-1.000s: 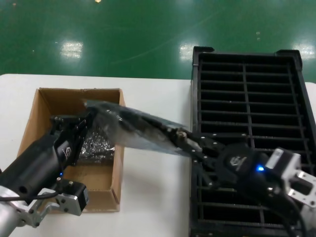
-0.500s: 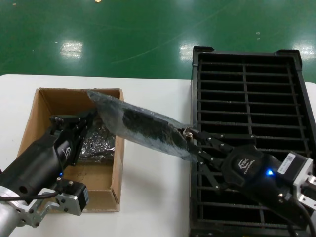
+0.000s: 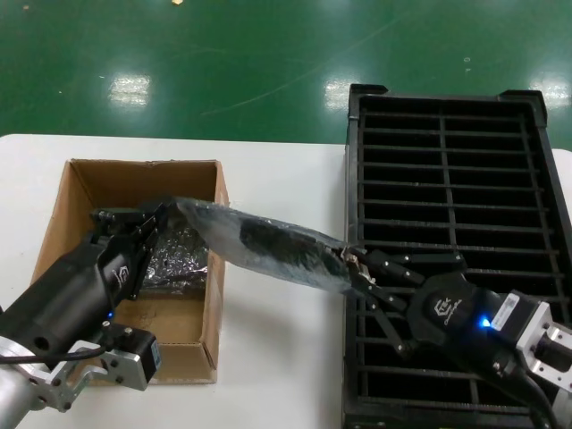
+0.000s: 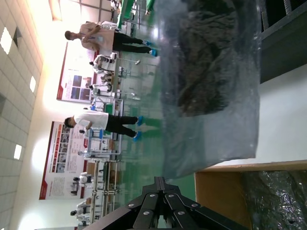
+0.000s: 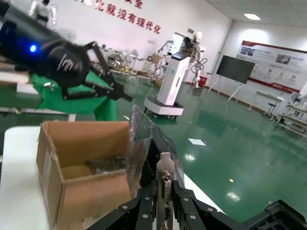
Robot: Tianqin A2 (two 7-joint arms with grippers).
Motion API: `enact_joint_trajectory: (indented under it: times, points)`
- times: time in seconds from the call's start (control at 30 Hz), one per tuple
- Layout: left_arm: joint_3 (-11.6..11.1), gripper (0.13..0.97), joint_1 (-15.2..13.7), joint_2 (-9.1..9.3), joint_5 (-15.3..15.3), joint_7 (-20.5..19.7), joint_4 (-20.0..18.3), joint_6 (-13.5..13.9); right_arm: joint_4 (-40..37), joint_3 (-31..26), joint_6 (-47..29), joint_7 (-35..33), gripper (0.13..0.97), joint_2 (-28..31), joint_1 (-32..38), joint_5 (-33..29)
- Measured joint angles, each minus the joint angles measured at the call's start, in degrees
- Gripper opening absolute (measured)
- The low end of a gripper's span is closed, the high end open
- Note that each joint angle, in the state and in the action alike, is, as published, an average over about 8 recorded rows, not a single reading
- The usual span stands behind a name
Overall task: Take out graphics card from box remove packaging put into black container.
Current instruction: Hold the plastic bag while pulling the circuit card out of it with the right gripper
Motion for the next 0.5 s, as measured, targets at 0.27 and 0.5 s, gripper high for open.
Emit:
enact_joint_trajectory:
  times: [0.27, 0.5]
  points:
    - [0.0, 0.139, 0.0, 0.00, 0.0, 0.0, 0.0, 0.0, -3.3, 0.5, -1.4, -10.8, 0.187, -2.0, 0.0, 3.0]
    - [0.0, 0.139, 0.0, 0.00, 0.0, 0.0, 0.0, 0.0, -5.4, 1.8, -2.5, -22.1, 0.187, -4.8, 0.0, 5.5]
